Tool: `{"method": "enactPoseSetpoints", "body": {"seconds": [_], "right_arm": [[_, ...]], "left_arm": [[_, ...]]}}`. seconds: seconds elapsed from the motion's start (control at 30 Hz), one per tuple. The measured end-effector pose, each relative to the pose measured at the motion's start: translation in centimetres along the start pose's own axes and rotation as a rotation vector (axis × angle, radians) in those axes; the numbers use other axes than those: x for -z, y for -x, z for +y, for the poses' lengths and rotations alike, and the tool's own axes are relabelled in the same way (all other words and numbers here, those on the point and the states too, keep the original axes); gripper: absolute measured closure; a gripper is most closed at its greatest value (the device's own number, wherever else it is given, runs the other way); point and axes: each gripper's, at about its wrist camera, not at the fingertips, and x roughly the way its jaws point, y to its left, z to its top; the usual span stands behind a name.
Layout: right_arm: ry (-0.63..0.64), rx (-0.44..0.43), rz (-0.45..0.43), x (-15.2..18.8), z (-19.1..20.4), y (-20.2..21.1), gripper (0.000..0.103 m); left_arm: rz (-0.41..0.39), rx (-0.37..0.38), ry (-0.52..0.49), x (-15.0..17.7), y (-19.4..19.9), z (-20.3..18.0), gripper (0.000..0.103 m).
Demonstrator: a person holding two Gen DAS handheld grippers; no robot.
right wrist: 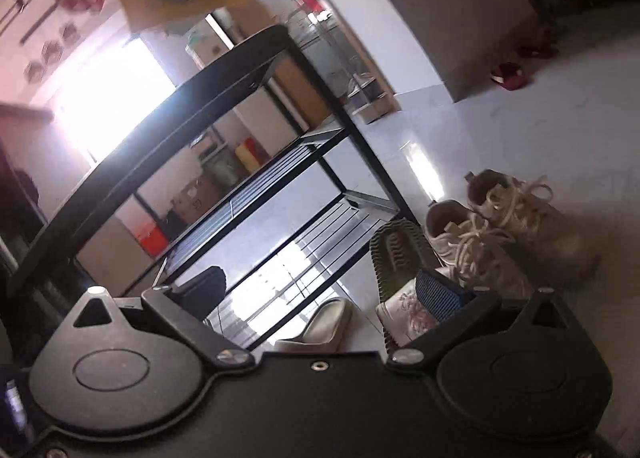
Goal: Organize scattered shoes
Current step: 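Move the left gripper back to the second white embroidered shoe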
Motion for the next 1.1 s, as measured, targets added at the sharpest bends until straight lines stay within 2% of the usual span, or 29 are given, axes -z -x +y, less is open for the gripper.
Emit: {"method": "enactPoseSetpoints", "body": {"seconds": [0.07, 0.17, 0.23, 0.33, 0.43, 0.6, 0.63, 0.7, 0.8, 0.9, 1.0, 1.1], "right_arm": [[-0.032, -0.010, 0.004, -0.1, -0.5, 0.0, 0.000], [-0.067, -0.027, 0.010, 0.0, -1.3, 0.3, 0.000], [-0.083, -0.039, 0.016, 0.2, -1.7, 0.7, 0.000], [-0.091, -0.056, 0.019, 0.4, -2.1, 0.7, 0.000], [-0.116, -0.058, 0.048, 0.4, -2.7, -0.3, 0.000], [-0.213, -0.080, 0.127, 0.4, -4.3, -1.8, 0.000], [-0.244, -0.085, 0.147, 0.5, -4.7, -2.2, 0.000], [-0.277, -0.082, 0.157, 0.5, -5.2, -2.5, 0.000], [-0.277, -0.082, 0.152, 0.6, -5.2, -2.4, 0.000], [-0.278, -0.084, 0.152, 0.7, -5.3, -2.4, 0.000], [-0.285, -0.088, 0.154, 0.8, -5.4, -2.5, 0.000], [-0.293, -0.094, 0.153, 0.7, -5.4, -2.4, 0.000]], "left_arm": [[0.052, 0.079, 0.021, -0.7, -2.1, -2.8, 0.001], [0.098, 0.143, 0.022, -2.0, -5.0, -6.2, 0.001], [0.148, 0.180, -0.010, -2.5, -6.9, -8.2, 0.001], [0.223, 0.188, -0.148, -2.4, -9.6, -12.3, 0.001], [0.284, 0.199, -0.212, -1.3, -11.4, -15.4, 0.001], [0.419, 0.214, -0.309, -0.3, -14.4, -18.0, 0.001], [0.464, 0.223, -0.308, -0.2, -15.2, -18.2, 0.001], [0.595, 0.240, -0.221, -0.1, -16.6, -18.1, 0.001], [0.706, 0.262, -0.081, 0.3, -18.5, -17.9, 0.001], [0.714, 0.256, -0.007, 0.6, -19.0, -18.2, 0.001], [0.759, 0.268, 0.047, 1.2, -19.3, -18.8, 0.001], [0.787, 0.258, 0.022, 2.0, -19.5, -20.0, 0.001]]}}
